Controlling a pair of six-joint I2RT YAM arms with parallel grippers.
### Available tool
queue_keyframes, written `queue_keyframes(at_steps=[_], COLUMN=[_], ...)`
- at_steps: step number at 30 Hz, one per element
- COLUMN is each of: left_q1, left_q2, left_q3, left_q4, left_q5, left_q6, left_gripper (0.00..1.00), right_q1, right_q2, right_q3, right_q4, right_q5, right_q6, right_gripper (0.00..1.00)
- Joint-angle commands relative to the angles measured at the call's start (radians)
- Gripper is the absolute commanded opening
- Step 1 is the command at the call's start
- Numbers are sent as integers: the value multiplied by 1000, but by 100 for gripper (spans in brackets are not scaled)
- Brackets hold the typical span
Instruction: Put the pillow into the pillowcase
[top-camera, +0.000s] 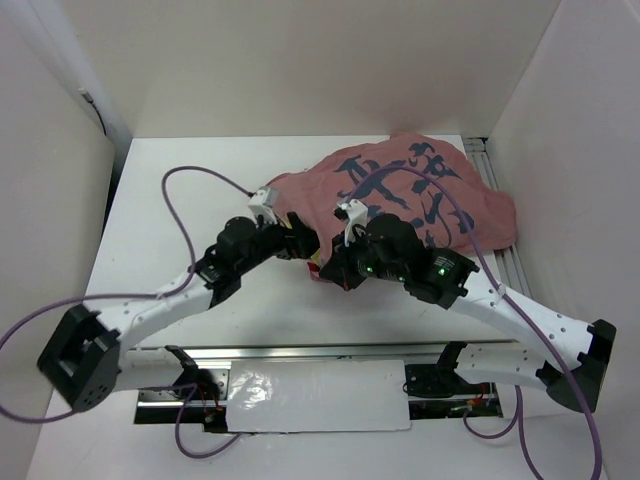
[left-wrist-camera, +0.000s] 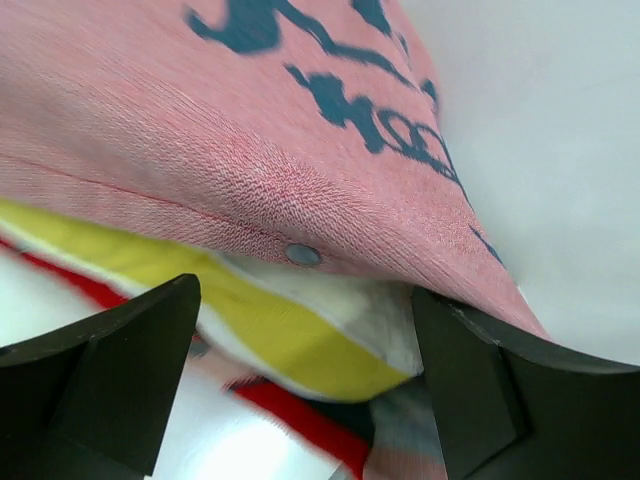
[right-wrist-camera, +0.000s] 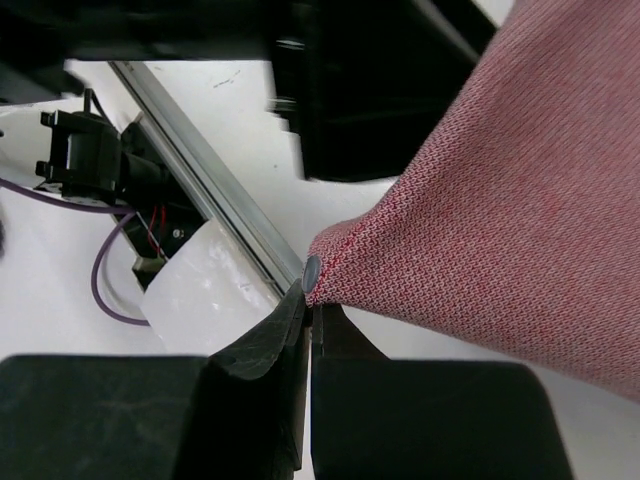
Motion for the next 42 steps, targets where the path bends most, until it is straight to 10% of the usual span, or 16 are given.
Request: queue_keyframes(at_steps=[1, 5, 10, 23, 42], left_q1=[-3, -3, -3, -3, -57], left_q2=[-171, -309, -277, 109, 545], left_q3=[-66, -165, -279, -108, 212], left_q4=[-172, -208, -48, 243, 474], left_q5=[-185, -243, -179, -384, -222], left_q6=[38, 18, 37, -18, -95], left_gripper=[100, 91, 0, 0, 0], right_q1=[14, 5, 5, 5, 74], right_q2=[-11, 0, 37, 46, 186], right_q3=[53, 62, 92, 112, 371], right_q4=[89, 79, 79, 111, 138], right_q5=[-21, -21, -30, -115, -641], right_q6=[-6, -18, -38, -38, -128], right_gripper=[0, 0, 0, 0, 0])
